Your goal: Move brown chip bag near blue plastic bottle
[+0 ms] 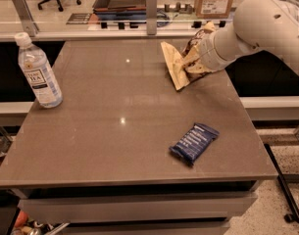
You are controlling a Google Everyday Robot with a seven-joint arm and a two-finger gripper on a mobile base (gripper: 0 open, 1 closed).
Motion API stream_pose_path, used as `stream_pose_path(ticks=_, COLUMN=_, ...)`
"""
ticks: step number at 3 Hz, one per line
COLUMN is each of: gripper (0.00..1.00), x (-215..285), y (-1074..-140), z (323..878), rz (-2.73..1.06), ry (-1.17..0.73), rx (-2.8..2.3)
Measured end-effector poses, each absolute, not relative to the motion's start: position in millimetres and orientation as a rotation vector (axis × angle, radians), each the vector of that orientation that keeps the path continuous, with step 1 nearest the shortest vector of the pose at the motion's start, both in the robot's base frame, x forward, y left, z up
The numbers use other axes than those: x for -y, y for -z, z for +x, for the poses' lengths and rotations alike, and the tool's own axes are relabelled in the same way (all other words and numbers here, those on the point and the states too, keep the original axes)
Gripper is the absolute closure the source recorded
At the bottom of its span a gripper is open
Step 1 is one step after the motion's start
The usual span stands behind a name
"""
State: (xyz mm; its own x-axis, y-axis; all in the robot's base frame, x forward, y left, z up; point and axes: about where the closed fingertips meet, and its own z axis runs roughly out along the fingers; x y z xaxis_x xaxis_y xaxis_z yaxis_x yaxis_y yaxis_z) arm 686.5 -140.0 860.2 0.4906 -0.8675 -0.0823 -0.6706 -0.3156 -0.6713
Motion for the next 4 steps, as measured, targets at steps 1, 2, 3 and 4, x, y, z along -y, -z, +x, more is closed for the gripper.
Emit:
stream_pose_path(ticks=1, gripper=1.00, x=140, y=-885, z=689, rz=-2.026, ry=0.411, rx=-1.211)
stream_pose_path(ticks=2, gripper=1.00, x=149, y=-913, z=687, rz=-1.984, ry=0.469, rx=-1.190)
stream_pose_path(ticks=3, gripper=1.00, x=158, y=-938, z=683, rz=-1.970, ry=0.526, rx=-1.183)
stream_pose_path(ticks=4, gripper=1.00, x=165, y=-968, z=675, rz=-1.960, ry=0.590, rx=-1.166)
